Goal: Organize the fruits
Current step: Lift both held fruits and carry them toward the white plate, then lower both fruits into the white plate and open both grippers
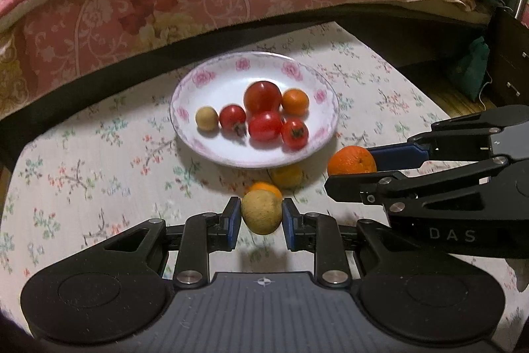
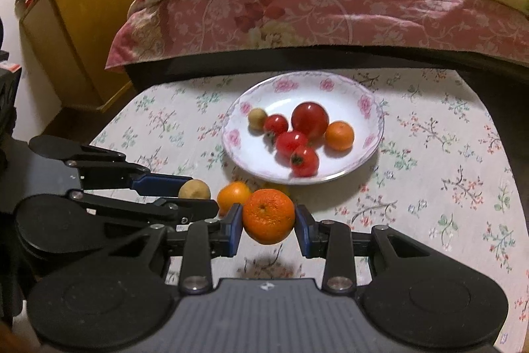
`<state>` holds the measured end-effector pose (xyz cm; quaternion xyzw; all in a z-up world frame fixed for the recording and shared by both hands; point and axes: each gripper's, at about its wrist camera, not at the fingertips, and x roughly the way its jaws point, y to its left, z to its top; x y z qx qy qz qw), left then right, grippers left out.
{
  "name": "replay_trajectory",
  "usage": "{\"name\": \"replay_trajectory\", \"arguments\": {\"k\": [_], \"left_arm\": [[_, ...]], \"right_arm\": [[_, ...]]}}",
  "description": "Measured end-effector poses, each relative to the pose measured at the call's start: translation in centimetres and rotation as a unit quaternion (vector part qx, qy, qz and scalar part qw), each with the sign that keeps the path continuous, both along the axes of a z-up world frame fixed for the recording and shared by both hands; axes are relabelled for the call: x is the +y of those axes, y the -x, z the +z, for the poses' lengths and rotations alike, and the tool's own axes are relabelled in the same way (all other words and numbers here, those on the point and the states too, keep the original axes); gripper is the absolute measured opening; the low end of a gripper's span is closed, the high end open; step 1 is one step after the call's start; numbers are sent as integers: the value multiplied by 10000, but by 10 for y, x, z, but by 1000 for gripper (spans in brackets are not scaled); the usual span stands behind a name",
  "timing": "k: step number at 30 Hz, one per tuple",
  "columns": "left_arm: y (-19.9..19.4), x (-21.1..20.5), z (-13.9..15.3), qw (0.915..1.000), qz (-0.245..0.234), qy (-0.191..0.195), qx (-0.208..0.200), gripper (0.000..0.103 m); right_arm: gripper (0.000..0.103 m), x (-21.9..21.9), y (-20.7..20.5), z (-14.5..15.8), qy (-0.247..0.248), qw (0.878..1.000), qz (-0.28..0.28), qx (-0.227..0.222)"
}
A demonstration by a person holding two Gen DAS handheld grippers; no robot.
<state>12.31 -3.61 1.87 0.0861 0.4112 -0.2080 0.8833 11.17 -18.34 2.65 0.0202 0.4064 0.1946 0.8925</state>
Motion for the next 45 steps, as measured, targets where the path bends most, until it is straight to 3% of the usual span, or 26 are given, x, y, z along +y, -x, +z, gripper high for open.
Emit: {"name": "replay_trajectory", "arguments": {"k": [10, 25, 31, 35, 41, 45], "left_arm": [[-37, -11, 0, 9999, 74, 16, -125, 32], [-59, -18, -13, 9998, 166, -44, -94, 34], [-62, -17, -15, 9996, 239, -110, -113, 42], [-63, -15, -12, 9995, 271, -79, -121, 46], [-57, -11, 1, 9993, 289, -23, -223, 49], [-48, -8, 12, 9992, 249, 32, -301, 58]], "right_arm": [[28, -11, -36, 1, -149, 9995, -231, -154], [29, -21, -63, -17, -253, 9986, -457, -91], [29, -20, -68, -19, -191, 9985, -494, -106], [35, -22, -69, -19, -180, 9982, -561, -123], [40, -26, -68, -14, -227, 9976, -622, -202], [43, -28, -66, -8, -189, 9971, -669, -301]]}}
